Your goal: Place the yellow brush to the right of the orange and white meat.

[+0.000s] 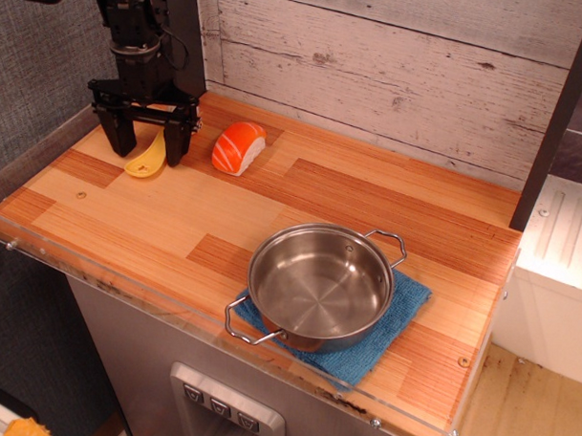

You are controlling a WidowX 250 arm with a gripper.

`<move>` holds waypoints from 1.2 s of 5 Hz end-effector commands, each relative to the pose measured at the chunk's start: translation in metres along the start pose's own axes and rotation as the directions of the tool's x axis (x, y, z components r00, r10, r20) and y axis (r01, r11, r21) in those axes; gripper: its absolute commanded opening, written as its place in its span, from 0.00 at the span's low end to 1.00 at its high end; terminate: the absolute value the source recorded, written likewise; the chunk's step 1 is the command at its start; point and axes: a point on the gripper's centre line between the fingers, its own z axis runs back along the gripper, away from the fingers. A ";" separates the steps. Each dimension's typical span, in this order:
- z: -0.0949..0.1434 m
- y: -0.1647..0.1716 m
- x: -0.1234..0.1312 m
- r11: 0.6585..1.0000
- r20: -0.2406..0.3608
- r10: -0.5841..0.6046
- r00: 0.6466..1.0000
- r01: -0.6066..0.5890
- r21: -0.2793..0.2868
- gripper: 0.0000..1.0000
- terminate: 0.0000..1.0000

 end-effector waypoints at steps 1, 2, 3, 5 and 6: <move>0.011 0.009 0.004 1.000 0.020 0.020 1.000 -0.020 0.006 0.00 0.00; 0.023 0.015 0.003 0.999 0.022 0.031 0.999 -0.030 -0.025 0.00 0.00; 0.058 0.022 0.001 0.995 0.051 0.077 0.996 -0.073 -0.072 0.00 0.00; 0.132 0.005 -0.013 0.982 0.154 0.068 0.986 -0.038 -0.186 0.00 0.00; 0.136 -0.043 -0.020 0.979 0.146 -0.046 0.988 0.074 -0.190 0.00 0.00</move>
